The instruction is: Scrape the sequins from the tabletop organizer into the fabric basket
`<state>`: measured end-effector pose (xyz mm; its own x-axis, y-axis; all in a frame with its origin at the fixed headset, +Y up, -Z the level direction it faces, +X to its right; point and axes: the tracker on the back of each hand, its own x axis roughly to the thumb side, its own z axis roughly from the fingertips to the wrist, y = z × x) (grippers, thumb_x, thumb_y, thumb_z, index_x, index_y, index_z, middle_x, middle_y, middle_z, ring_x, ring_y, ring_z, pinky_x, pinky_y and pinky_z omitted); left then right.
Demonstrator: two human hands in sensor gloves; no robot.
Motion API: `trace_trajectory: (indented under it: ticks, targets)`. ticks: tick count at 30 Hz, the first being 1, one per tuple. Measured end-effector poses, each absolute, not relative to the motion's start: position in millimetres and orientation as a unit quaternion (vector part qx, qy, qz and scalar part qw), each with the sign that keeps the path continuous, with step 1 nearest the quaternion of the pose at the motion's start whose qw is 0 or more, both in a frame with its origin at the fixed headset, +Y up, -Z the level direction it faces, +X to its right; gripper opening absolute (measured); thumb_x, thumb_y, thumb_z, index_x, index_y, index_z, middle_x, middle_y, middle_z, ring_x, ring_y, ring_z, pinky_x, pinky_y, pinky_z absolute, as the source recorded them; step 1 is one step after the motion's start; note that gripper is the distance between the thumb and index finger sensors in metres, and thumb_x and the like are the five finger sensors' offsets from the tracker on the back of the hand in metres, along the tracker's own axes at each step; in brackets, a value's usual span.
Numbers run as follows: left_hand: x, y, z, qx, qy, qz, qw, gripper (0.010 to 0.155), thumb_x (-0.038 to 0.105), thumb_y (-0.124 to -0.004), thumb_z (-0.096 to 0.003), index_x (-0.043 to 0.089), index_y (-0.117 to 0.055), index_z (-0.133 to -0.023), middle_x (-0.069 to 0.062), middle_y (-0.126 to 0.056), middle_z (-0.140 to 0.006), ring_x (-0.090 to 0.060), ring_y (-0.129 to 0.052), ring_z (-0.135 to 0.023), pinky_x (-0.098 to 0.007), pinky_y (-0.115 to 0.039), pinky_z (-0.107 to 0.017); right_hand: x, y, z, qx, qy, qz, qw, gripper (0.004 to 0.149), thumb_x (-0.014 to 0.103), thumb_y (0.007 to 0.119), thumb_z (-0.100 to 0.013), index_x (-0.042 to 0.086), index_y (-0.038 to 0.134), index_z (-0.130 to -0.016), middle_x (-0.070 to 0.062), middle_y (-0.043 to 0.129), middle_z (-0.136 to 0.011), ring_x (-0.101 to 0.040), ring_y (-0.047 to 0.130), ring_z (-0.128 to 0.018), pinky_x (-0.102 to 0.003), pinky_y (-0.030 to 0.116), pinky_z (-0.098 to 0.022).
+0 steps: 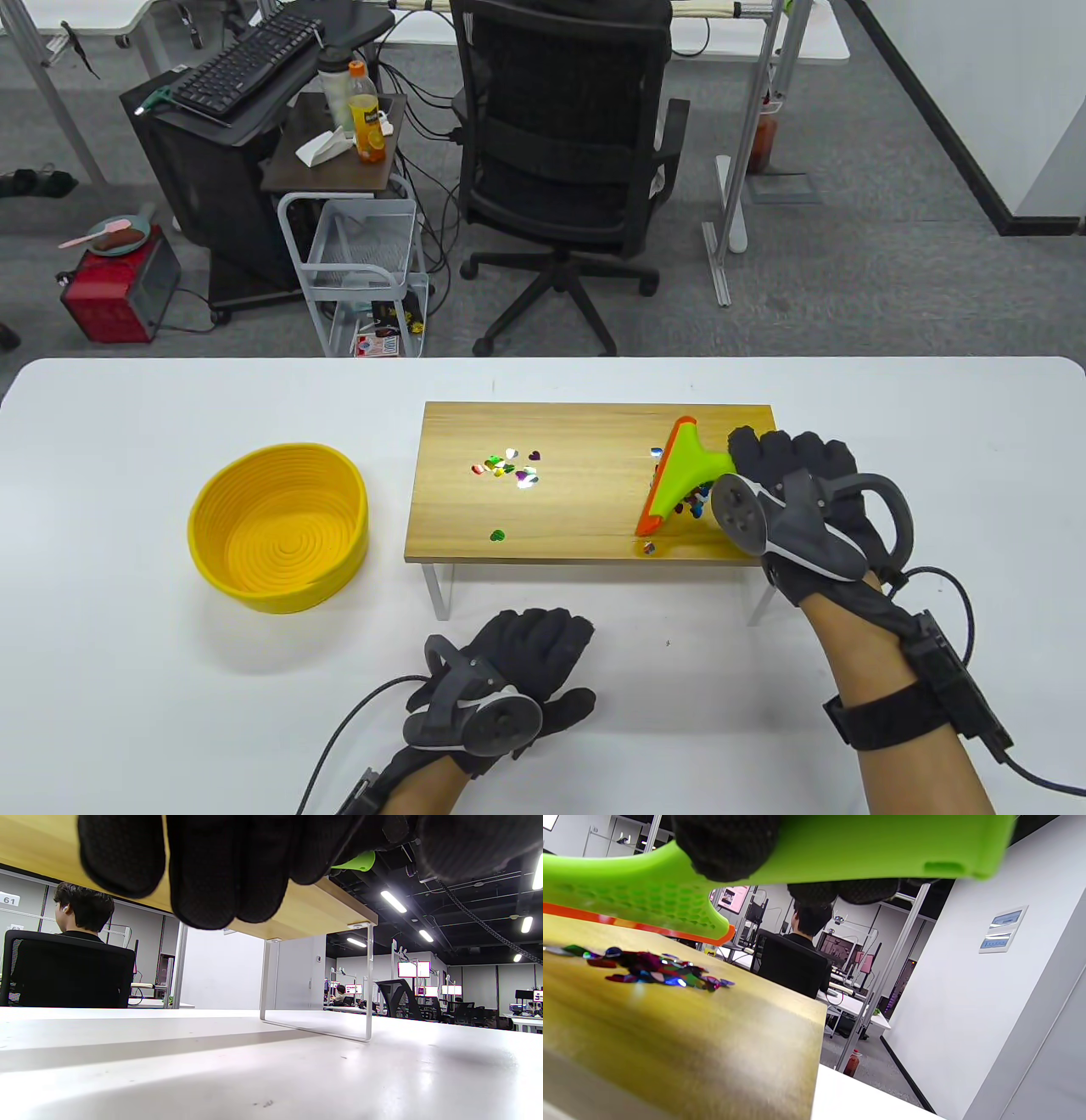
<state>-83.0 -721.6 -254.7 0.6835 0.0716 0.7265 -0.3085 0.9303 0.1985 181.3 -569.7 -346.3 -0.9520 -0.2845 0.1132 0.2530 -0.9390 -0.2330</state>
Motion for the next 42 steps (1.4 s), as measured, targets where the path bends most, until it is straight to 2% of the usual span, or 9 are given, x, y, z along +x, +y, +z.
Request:
trace_trajectory:
  ticks: [5,9,15,29,42]
  targets:
    - [-83.1,-721.9,-255.1,0.153,-0.383,0.106,0.905,0.076,0.069,-0.073,-0.0404,0.017,-0.068,-0.096,-0.016,-0.086,-0.094,-0.039,-0.094,-0.075,-0.062,-0.079,-0.054,171.3,-570.7,-346.5,-0.067,0.144,-0.976,0.147,0.062,0.036,0.076,-0.053,0.019,0.06,-0.11,-0.012,0.081,-0.099,-0.04,0.085,-0.082,-0.053,0.074,-0.062]
    - [-83.1,-721.9,-255.2,0.153,-0.383,0.106,0.905,0.076,0.069,-0.073,-0.0403,0.017,-0.068,-0.096,-0.016,-0.086,-0.094,-0.039,-0.094,-0.075,-0.062,-0.079,-0.054,164.9,-574.2,-347.6,-0.056,0.163,-0.973,0.154,0.06,0.041,0.08,-0.053,0.018,0.066,-0.107,-0.012,0.088,-0.093,-0.037,0.094,-0.07,-0.045,0.083,-0.051]
    - [-82.8,-722.2,-255.6,0.151,-0.383,0.105,0.905,0.076,0.069,-0.073,-0.0404,0.017,-0.068,-0.096,-0.015,-0.086,-0.094,-0.039,-0.094,-0.075,-0.062,-0.079,-0.053,158.3,-578.1,-348.5,-0.033,0.189,-0.969,0.157,0.058,0.044,0.083,-0.054,0.017,0.071,-0.104,-0.013,0.093,-0.086,-0.034,0.101,-0.055,-0.037,0.088,-0.039]
    - [-82.9,-722.2,-255.9,0.15,-0.383,0.105,0.905,0.076,0.069,-0.073,-0.0405,0.017,-0.068,-0.096,-0.016,-0.086,-0.094,-0.039,-0.094,-0.075,-0.062,-0.079,-0.053,153.7,-589.4,-347.2,-0.022,0.182,-0.97,0.162,0.056,0.043,0.083,-0.056,0.014,0.072,-0.103,-0.015,0.093,-0.085,-0.032,0.102,-0.05,-0.033,0.089,-0.032]
    - [-81.7,-722.5,-255.2,0.149,-0.384,0.101,0.906,0.076,0.069,-0.073,-0.0404,0.017,-0.068,-0.096,-0.016,-0.086,-0.094,-0.039,-0.094,-0.075,-0.062,-0.079,-0.053,155.6,-592.4,-311.1,-0.041,0.175,-0.972,0.153,0.056,0.041,0.082,-0.058,0.009,0.071,-0.103,-0.018,0.092,-0.084,-0.031,0.102,-0.043,-0.033,0.089,-0.027]
